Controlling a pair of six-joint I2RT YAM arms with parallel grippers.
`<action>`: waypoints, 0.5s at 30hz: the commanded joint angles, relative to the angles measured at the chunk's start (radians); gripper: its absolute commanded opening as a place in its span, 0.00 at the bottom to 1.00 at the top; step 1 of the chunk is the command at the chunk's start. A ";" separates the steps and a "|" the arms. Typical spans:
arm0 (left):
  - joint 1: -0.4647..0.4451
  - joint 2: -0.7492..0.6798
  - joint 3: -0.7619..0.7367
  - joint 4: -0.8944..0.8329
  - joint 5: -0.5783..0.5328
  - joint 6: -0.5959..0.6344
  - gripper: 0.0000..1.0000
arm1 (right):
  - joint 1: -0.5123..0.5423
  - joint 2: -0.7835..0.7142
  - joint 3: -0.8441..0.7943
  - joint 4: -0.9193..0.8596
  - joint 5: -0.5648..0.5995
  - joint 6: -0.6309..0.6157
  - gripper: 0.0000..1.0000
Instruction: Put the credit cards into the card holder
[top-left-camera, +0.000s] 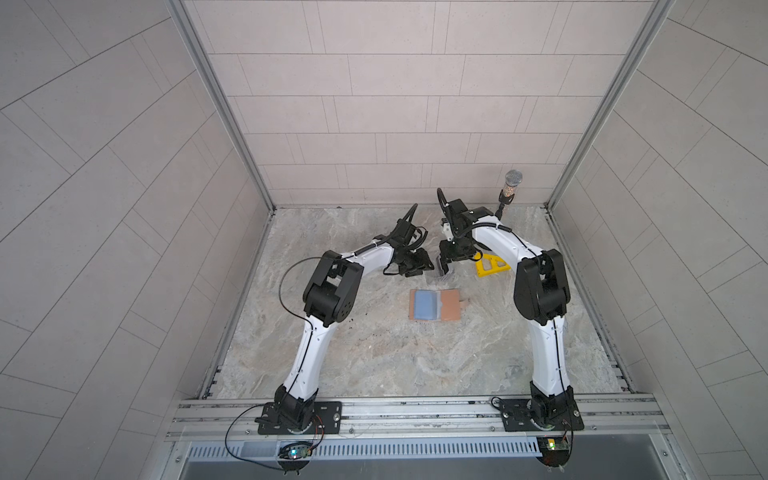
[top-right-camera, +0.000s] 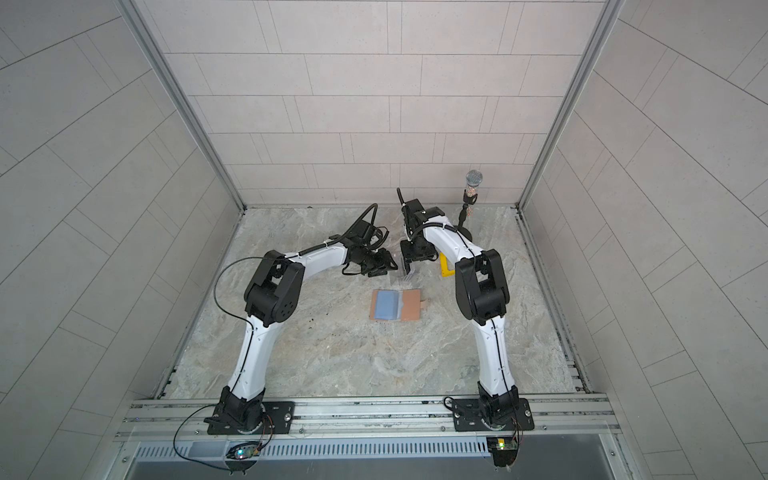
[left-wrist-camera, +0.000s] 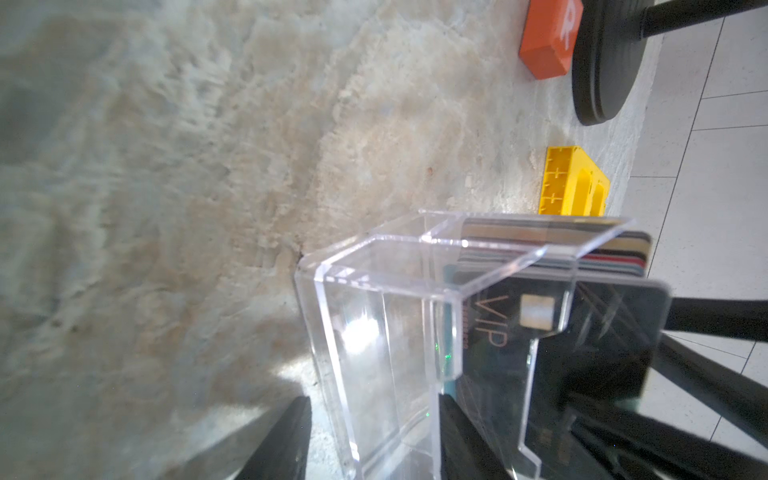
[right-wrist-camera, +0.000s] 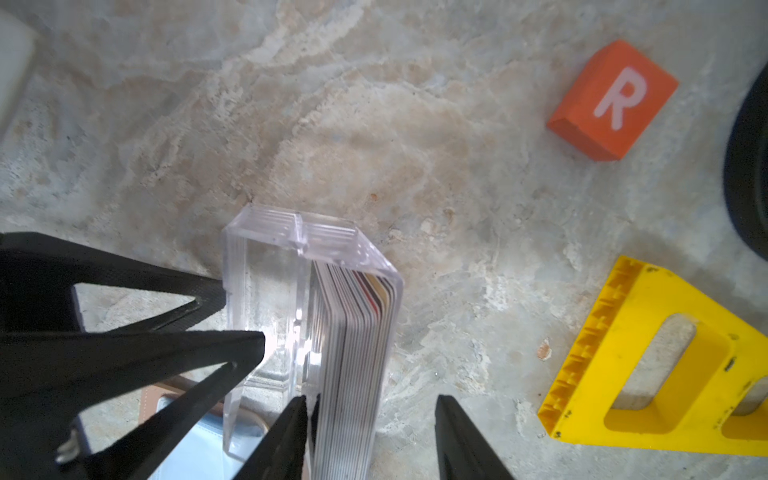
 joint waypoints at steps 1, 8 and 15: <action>0.006 0.012 -0.034 -0.059 -0.034 0.000 0.52 | 0.014 0.028 0.026 -0.036 0.035 -0.011 0.52; 0.006 0.011 -0.036 -0.056 -0.030 -0.002 0.52 | 0.020 0.041 0.037 -0.039 0.051 -0.007 0.52; 0.005 0.011 -0.037 -0.053 -0.029 -0.003 0.52 | 0.020 0.053 0.037 -0.039 0.065 -0.004 0.48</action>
